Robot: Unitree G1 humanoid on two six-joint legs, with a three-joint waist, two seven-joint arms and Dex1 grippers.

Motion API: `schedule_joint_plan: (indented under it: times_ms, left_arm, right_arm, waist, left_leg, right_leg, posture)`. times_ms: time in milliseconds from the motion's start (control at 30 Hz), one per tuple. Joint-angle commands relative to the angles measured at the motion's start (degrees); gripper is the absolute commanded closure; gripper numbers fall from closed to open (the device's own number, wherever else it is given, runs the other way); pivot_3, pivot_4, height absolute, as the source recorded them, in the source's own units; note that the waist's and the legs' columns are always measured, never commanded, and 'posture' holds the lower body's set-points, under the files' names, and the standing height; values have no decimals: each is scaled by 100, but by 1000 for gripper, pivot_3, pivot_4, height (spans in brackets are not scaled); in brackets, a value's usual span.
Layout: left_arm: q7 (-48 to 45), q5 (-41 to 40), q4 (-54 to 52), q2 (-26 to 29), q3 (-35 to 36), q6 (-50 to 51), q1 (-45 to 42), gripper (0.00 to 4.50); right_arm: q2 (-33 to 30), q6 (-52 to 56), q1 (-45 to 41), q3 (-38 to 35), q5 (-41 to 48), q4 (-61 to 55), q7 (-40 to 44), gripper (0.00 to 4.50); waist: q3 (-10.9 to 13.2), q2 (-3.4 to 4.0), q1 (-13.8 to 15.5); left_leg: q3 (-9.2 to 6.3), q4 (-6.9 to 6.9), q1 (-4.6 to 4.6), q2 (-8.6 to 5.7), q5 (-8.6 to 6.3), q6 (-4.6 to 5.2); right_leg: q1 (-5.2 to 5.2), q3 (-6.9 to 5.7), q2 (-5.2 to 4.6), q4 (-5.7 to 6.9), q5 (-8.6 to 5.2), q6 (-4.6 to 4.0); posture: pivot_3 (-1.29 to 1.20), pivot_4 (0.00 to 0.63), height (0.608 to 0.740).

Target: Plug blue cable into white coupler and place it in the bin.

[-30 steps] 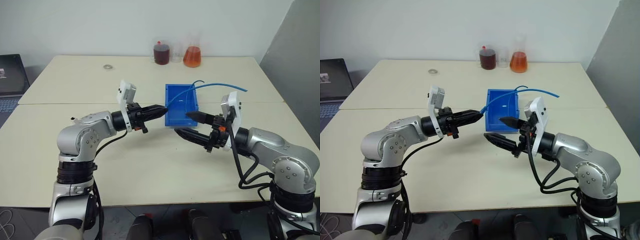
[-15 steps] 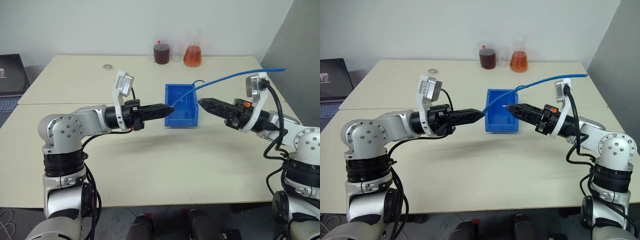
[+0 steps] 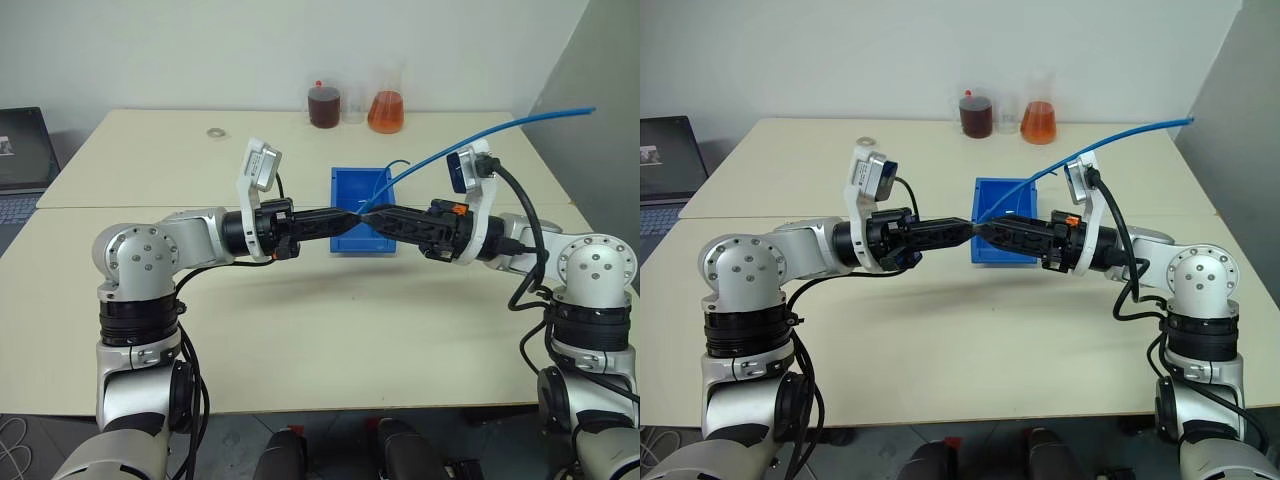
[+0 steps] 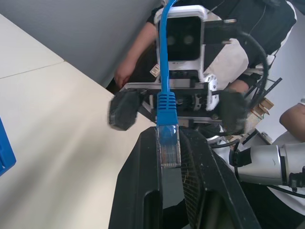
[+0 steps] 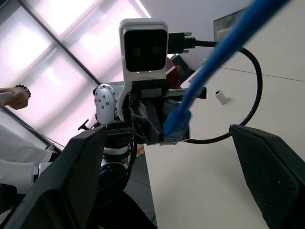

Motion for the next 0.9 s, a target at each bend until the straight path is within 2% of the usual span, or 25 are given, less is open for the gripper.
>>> schedule_joint_plan:
  times_ms: [33,133,633,900]
  left_arm:
    - [7,-167,-232,77,16,-36,-36,4275]
    - [16,-152,-207,99,10,-81,-47,4275]
    - [1,-162,-282,131,-64,-135,34,4275]
    - [-13,-141,-336,148,-95,-183,81,4275]
  right_arm:
    - [-116,-150,-143,-23,-127,51,316,341]
    - [-115,-141,-163,-10,-181,86,418,858]
    - [35,-81,-268,56,-199,154,513,4345]
    - [96,-18,-275,156,-170,77,560,4357]
  waist:
    - [0,1,1]
    - [2,2,2]
    - [7,9,1]
    - [8,10,1]
  left_leg:
    - [0,0,0,0,0,0]
    - [0,0,0,0,0,0]
    - [0,-1,0,0,0,0]
    - [0,-1,0,0,0,0]
  right_leg:
    - [0,0,0,0,0,0]
    - [0,0,0,0,0,0]
    - [-1,0,0,-1,0,0]
    - [-1,1,0,-2,0,0]
  posture:
    - [0,150,740]
    - [0,150,740]
    - [0,150,740]
    - [0,150,740]
